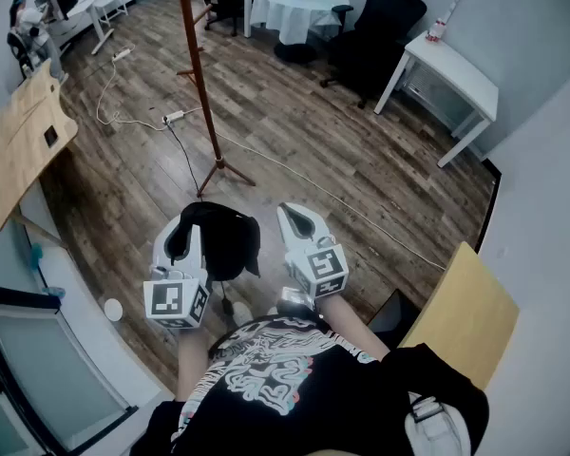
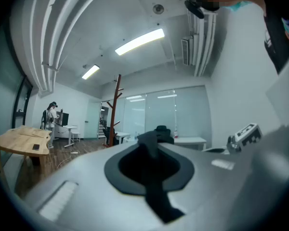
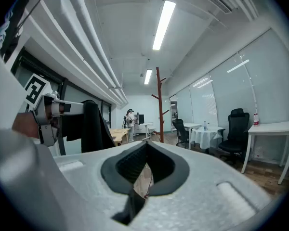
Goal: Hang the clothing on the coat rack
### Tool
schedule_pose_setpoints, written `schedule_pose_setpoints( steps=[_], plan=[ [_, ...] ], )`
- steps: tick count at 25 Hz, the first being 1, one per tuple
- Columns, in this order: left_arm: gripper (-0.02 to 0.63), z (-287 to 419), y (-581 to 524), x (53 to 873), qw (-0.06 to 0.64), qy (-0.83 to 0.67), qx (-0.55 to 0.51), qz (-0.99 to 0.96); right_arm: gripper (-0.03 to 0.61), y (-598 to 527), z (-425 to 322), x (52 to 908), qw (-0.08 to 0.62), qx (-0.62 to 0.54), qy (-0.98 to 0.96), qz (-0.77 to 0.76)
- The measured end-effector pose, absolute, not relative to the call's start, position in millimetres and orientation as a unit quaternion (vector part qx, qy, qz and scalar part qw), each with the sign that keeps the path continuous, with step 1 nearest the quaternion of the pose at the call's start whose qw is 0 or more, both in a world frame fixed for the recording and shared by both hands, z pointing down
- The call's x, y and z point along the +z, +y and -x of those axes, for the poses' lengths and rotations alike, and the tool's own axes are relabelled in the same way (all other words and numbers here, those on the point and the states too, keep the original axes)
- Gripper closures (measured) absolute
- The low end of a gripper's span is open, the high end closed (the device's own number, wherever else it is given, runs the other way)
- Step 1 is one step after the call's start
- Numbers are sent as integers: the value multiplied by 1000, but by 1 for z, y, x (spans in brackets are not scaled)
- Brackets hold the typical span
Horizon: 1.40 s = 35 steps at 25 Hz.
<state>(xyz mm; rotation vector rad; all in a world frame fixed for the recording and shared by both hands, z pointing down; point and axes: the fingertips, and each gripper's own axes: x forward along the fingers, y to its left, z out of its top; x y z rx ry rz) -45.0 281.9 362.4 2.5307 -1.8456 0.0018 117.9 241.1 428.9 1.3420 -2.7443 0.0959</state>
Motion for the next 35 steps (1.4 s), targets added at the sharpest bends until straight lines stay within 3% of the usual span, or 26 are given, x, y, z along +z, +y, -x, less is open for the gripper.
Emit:
schedule_pose_setpoints(
  steps=[35],
  plan=[
    [605,26,253,368,-3,-607,20,-795,578,225,-143,436,39,13,-914,-404]
  ],
)
